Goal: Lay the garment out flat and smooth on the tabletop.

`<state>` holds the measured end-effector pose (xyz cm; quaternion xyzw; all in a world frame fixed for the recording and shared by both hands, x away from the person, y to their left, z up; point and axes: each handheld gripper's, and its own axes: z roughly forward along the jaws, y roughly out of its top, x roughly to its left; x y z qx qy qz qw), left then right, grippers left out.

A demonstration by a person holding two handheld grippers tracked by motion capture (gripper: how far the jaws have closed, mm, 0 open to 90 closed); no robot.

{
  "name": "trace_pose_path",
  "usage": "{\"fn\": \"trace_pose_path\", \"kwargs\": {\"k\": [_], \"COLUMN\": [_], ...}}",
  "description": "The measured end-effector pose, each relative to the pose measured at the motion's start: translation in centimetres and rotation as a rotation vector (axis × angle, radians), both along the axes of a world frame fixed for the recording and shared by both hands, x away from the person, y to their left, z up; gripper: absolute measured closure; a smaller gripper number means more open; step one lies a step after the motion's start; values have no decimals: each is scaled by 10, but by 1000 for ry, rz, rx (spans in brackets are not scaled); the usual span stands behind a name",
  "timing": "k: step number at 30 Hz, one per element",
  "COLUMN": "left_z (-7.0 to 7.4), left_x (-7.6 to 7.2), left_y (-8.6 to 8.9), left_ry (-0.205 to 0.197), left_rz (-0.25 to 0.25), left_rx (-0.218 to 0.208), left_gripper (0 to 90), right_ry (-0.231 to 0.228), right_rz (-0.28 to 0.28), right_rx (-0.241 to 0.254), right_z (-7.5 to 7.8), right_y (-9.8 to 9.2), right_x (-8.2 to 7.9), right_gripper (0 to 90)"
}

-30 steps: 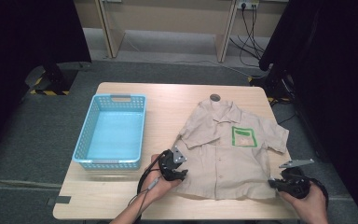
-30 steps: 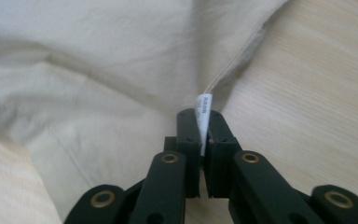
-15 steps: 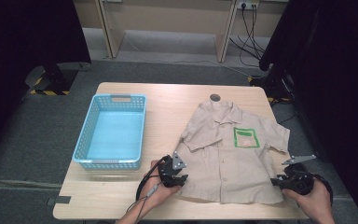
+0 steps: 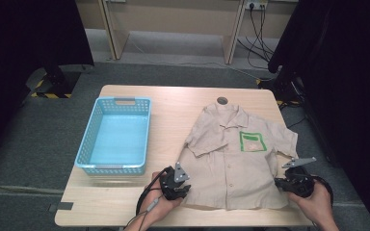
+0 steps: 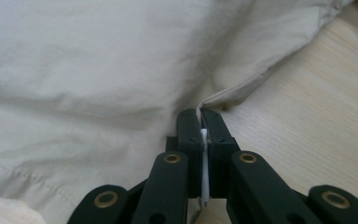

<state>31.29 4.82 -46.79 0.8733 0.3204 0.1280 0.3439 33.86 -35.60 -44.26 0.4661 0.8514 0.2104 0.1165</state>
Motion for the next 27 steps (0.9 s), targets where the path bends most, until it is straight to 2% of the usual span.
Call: {"fn": "trace_pose_path", "kwargs": {"k": [4,8,11,14,16,18,21,23,25,27], "left_z": [0,0,0,-1,-1,0,9,12,11,6], "left_x": [-10,-19,-26,-32,-34,-32,-28,-23,-17,-11], "left_y": [3,4,3,2,2,5,13,17,20,21], "left_ry": [-5,3,4,3,0,-8,-52,-74,-75,-54], "left_rz": [-1,-5,-14,-19,-17,-2,51,80,115,138], "left_rx": [4,0,1,-12,-22,-41,-82,-86,-80,-72], "left_gripper": [657,664,667,667,647,573,476,425,394,382], "right_ry": [-2,8,21,33,44,18,-41,-69,-86,-87], "right_rz": [33,71,74,60,67,25,-7,-11,1,9], "right_rx": [-12,-35,-62,-60,-74,-77,-53,-30,-17,3], "right_z": [5,11,14,14,13,15,25,32,36,36], "right_y": [5,0,-7,-16,-19,-20,-17,-11,-3,6], "right_x": [-6,-16,-21,-19,-17,-14,-15,-16,-14,-9], "right_gripper": [881,881,881,880,835,697,641,605,590,565]}}
